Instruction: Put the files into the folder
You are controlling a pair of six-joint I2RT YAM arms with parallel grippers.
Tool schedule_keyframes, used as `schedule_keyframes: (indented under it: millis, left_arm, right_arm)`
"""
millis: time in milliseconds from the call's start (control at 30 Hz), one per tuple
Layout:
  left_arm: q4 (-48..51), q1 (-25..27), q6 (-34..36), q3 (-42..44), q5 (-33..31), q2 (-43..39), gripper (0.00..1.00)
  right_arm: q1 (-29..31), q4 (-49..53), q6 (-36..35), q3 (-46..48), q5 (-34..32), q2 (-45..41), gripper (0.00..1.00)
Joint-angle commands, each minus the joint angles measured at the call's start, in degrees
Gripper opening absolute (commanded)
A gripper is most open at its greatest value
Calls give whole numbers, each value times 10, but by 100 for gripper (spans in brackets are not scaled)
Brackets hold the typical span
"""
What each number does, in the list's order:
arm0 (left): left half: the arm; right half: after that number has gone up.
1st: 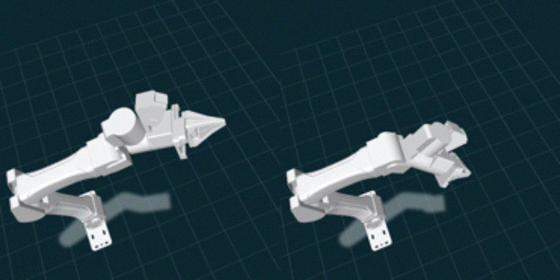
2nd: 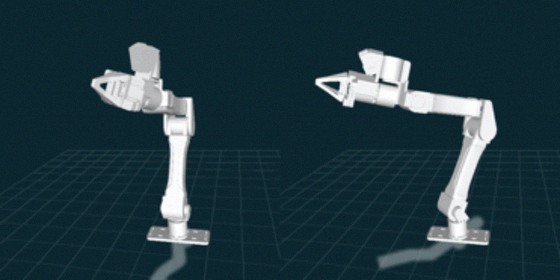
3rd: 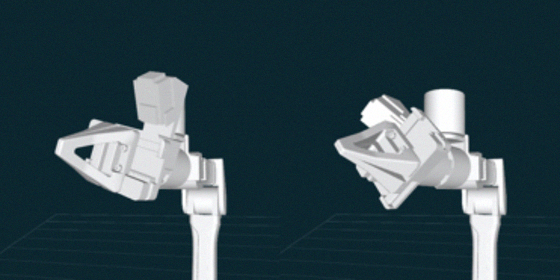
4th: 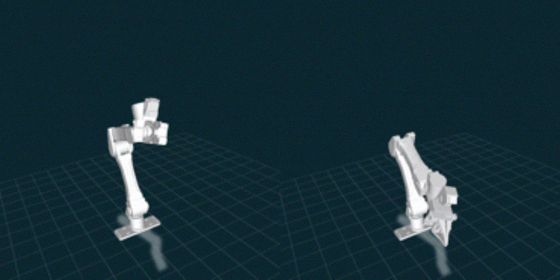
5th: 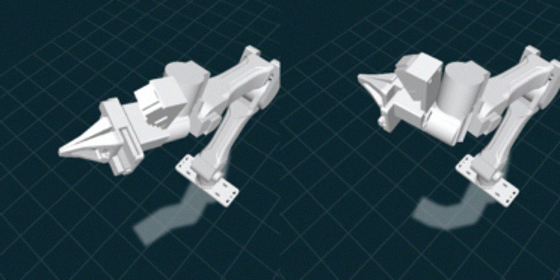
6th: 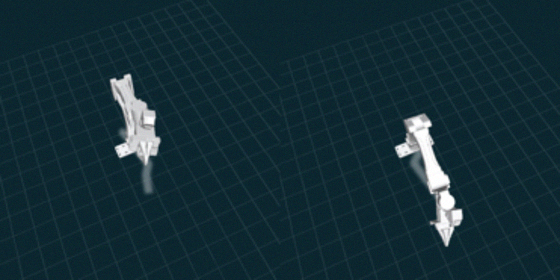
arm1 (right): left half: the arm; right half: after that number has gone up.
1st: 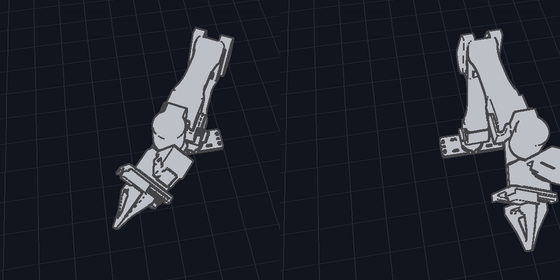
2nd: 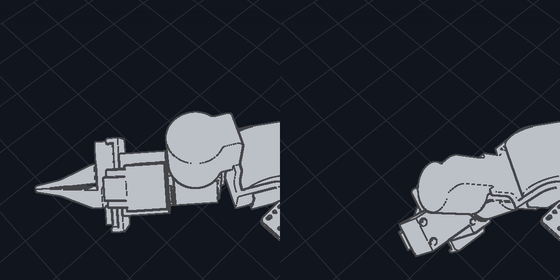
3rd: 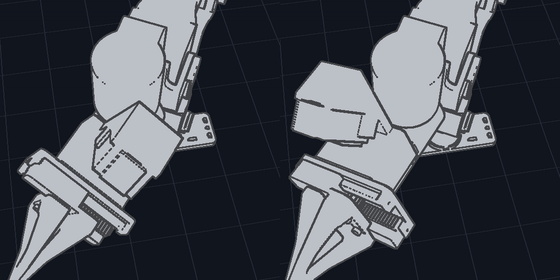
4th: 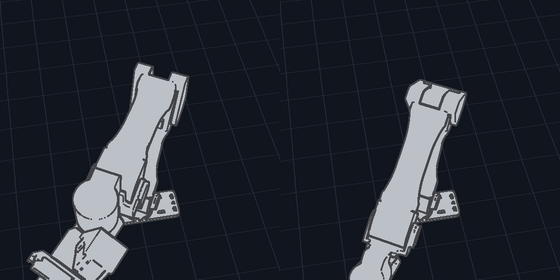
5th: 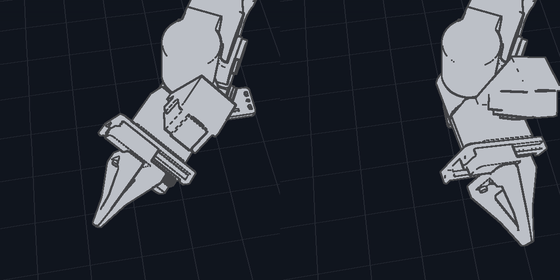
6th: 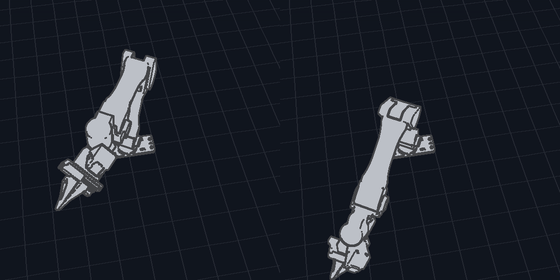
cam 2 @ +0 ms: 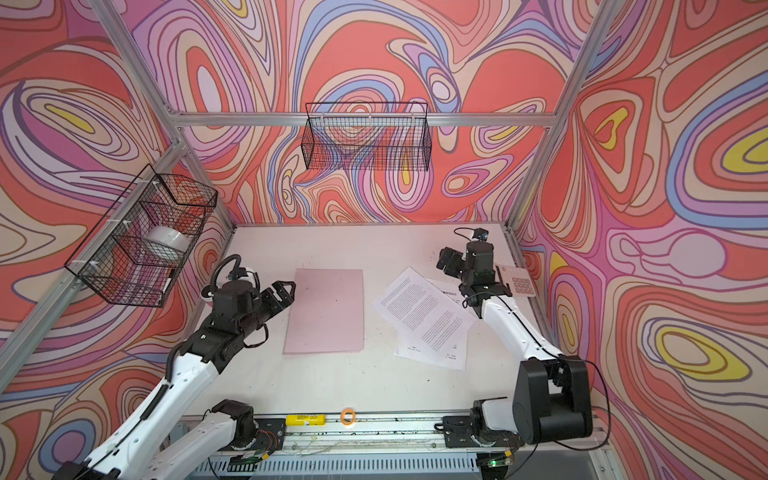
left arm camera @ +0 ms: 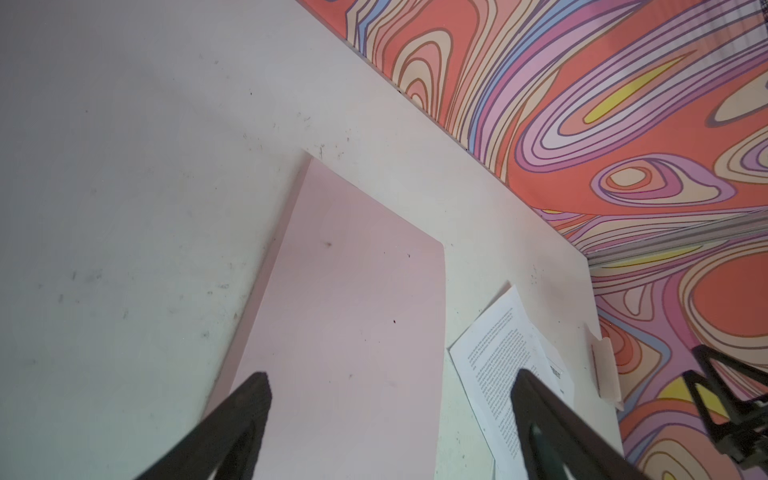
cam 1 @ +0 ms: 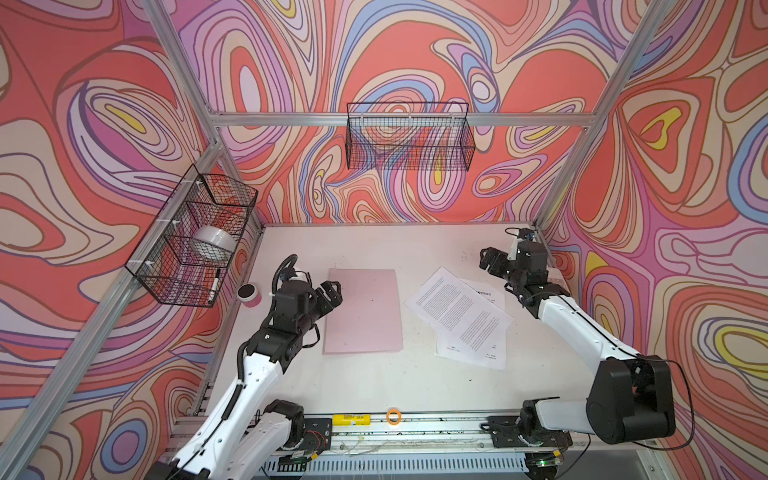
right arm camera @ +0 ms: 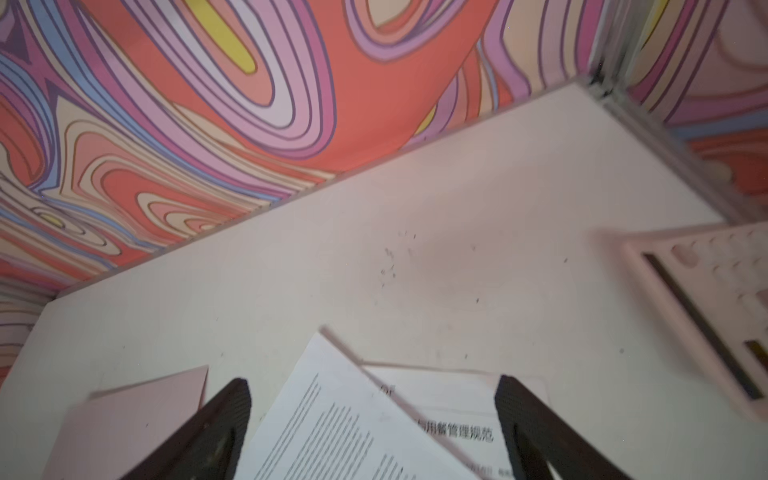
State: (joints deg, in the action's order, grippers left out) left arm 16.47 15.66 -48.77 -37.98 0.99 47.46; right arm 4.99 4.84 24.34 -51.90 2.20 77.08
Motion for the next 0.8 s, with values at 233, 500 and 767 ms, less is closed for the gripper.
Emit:
schedule_keyframes:
  millis: [233, 500, 767]
  left_arm:
    - [120, 132, -328, 160, -91, -224, 77]
    - [144, 195, -368, 191, -135, -254, 76]
    - [51, 203, -355, 214, -116, -165, 73]
  right_arm:
    - [82, 86, 89, 39, 110, -34, 92]
    - [105, 55, 114, 49, 113, -19, 91]
    - [112, 53, 112, 43, 99, -14, 90]
